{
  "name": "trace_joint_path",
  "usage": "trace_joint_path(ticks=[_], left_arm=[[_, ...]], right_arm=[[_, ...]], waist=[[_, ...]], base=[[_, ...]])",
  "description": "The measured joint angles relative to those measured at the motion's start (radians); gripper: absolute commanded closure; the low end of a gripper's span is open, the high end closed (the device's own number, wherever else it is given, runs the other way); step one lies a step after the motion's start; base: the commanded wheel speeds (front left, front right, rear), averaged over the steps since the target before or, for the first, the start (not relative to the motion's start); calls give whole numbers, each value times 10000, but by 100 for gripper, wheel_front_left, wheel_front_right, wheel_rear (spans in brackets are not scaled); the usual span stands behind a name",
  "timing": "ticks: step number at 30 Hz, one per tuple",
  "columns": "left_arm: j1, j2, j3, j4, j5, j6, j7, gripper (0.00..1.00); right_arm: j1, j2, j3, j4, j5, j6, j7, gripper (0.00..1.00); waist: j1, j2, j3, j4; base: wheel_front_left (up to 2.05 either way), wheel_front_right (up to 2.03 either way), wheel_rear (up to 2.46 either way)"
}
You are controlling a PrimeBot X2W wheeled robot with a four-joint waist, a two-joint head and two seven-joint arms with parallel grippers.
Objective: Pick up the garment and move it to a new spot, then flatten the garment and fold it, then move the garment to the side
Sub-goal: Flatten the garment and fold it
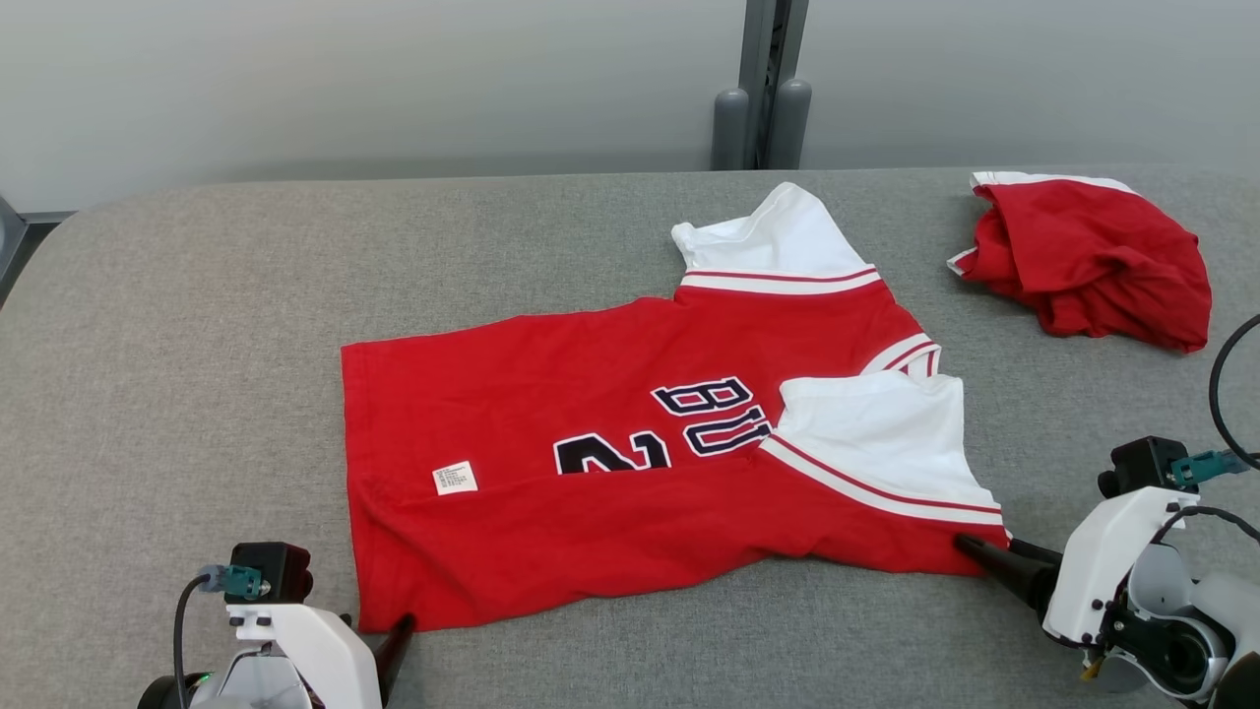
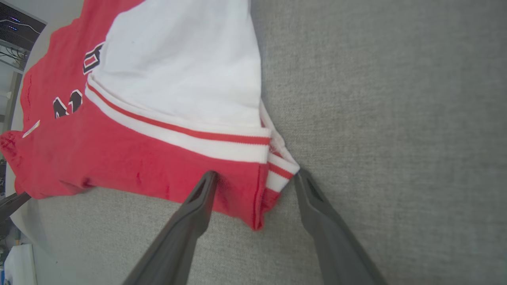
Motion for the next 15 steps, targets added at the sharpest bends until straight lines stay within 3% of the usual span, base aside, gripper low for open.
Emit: trace_joint_path(ticks=[10, 11, 12, 14, 15], left_arm=[[-280, -489, 13, 1003, 44, -474, -228, 0], [-328, -504, -19, 1047, 40, -514, -150, 9], [-377, -533, -44, 1089, 15, -570, -69, 9], [-414, -550, -77, 1158, -2, -692, 17, 59], [-428, -560, -84, 1187, -2, -713, 17, 89]], right_arm=[[-164, 169, 6, 165, -75, 2, 0, 0], [-165, 178, 6, 163, -75, 0, 4, 0], [-168, 192, 4, 157, -75, 0, 17, 0], [-171, 213, 2, 142, -75, 0, 35, 0], [-171, 217, 0, 130, -73, 0, 58, 50]], waist=[[0, 0, 70, 2], [0, 0, 73, -1], [0, 0, 71, -4], [0, 0, 68, -15], [0, 0, 69, -15]], base=[[0, 0, 0], [0, 0, 0], [0, 0, 0], [0, 0, 0], [0, 0, 0]])
